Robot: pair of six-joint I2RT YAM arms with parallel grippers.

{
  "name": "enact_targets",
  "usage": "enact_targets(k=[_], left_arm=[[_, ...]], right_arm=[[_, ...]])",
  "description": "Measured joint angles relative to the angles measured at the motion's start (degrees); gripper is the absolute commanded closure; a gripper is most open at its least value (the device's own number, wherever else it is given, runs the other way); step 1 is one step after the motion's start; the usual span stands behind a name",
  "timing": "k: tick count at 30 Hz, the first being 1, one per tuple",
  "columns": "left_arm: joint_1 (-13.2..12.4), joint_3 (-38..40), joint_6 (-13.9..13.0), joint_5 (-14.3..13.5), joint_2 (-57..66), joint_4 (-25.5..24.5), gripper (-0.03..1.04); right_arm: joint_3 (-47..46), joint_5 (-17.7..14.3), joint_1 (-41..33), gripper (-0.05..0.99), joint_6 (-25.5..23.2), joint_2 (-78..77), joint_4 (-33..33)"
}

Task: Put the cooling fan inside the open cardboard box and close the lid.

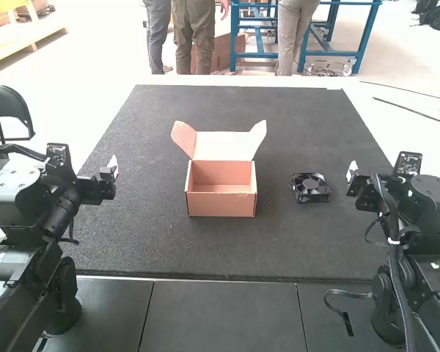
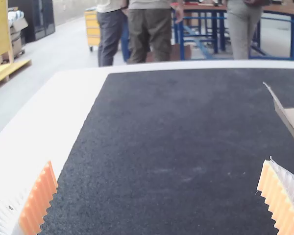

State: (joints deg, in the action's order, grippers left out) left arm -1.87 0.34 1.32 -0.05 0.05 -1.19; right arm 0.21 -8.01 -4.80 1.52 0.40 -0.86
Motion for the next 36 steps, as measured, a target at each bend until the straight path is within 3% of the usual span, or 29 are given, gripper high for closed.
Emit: enact_targets(k=[9,18,23,36], left_arm=[[0.00,0.00,0.07,0.07,0.00,1.44,0.04],[0.00,0.00,0.90,0.07,0.00,11.41,0.04],[0.00,0.00,1.14,0.07,0.00,16.02,0.04],[0.00,7.39,2.38,0.07,2.32,12.94,0.04]], right_arm=[[0.00,-0.22,0.00,0.03,-0.07,0.00,-1.09],[0.00,-0.39,0.00,0.03,-0.24,0.00,-11.93],[0.07,-0.26,0.00,0.03,-0.26,0.00,-13.05],[9.81,0.52,0.00,0.03,-0.28,3.65,-12.35]])
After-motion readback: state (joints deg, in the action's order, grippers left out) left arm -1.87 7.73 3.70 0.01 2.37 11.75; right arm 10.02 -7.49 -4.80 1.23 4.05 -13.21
